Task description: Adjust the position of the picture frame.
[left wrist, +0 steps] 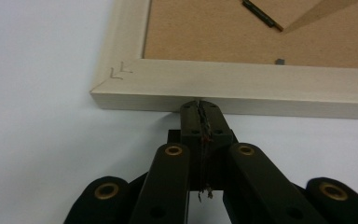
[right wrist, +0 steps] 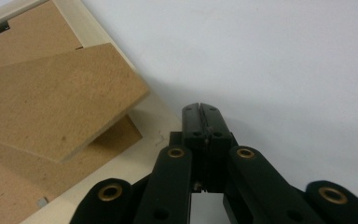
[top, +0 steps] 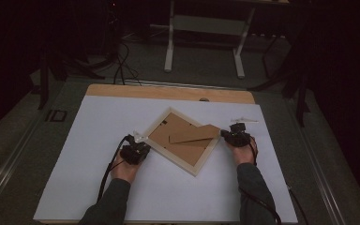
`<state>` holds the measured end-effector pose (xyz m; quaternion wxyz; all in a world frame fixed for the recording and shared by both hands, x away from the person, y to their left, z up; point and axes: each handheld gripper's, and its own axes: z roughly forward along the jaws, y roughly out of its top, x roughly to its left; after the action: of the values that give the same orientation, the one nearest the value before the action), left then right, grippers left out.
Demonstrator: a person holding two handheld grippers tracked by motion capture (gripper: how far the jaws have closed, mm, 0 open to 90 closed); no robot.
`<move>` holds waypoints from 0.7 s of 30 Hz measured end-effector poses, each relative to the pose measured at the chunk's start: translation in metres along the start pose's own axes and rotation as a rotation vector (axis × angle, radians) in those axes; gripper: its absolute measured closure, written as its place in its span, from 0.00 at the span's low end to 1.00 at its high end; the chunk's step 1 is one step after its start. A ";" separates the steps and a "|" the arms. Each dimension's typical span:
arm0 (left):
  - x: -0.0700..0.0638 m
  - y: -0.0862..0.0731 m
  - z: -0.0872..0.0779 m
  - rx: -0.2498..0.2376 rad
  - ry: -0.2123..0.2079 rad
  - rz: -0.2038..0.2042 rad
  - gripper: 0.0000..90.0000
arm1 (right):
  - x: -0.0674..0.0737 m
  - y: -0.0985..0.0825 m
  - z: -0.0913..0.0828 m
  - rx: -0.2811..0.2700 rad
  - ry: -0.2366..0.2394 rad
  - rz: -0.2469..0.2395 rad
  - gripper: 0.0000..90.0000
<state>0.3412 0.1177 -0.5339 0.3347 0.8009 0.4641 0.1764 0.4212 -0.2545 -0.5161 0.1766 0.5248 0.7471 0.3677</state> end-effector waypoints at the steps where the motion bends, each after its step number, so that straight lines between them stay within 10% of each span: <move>1: -0.001 0.000 0.001 0.000 0.001 0.000 1.00 | 0.000 0.001 0.001 0.001 -0.002 -0.003 1.00; 21: -0.006 0.006 0.005 0.010 -0.019 0.005 1.00 | -0.004 0.009 0.010 0.068 -0.012 -0.014 1.00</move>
<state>0.3443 0.1087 -0.5330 0.3346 0.8053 0.4599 0.1674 0.4350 -0.2528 -0.5168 0.1658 0.5276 0.7616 0.3376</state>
